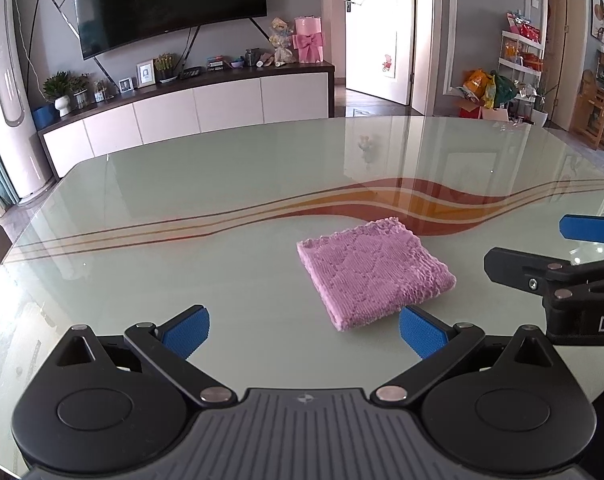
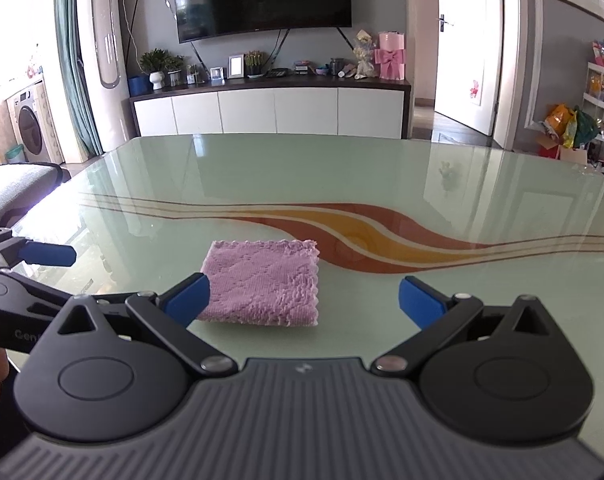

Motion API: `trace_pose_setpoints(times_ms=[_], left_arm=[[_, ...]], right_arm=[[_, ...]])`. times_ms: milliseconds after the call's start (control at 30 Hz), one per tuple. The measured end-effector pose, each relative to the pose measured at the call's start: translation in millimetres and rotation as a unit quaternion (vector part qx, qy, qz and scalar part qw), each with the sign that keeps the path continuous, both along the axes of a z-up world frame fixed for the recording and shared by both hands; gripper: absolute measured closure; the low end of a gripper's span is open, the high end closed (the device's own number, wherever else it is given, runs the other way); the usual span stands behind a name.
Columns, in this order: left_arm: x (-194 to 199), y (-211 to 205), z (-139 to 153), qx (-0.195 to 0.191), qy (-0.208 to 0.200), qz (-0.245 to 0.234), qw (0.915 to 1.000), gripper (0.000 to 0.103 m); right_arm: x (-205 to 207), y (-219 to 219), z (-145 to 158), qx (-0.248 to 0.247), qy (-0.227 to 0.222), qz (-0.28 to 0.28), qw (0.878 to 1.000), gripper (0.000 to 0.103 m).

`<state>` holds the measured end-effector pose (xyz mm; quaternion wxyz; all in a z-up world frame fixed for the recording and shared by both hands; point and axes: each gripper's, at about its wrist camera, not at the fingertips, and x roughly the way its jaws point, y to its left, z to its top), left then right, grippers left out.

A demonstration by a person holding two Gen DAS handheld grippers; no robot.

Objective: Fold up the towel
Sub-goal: 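Move both grippers toward the folded pink towel on the table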

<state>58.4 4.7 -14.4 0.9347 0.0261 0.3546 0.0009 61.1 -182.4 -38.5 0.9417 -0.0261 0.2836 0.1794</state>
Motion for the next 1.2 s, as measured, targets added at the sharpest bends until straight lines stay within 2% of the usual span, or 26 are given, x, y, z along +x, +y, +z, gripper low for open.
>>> trace_pose_setpoints(times_ms=[467, 900, 1200], left_arm=[[26.0, 7.3, -6.7, -0.003, 0.014, 0.01, 0.9998, 0.001], [28.1, 8.1, -0.4, -0.004, 0.008, 0.009, 0.9999, 0.001], [33.0, 12.6, 0.3, -0.009, 0.007, 0.011, 0.9999, 0.001]], right_arm=[[17.1, -3.2, -6.0, 0.005, 0.016, -0.001, 1.0, 0.0], [19.5, -1.0, 8.0, 0.003, 0.012, 0.001, 1.0, 0.0], [30.0, 3.0, 10.3, -0.019, 0.004, -0.001, 1.0, 0.004]])
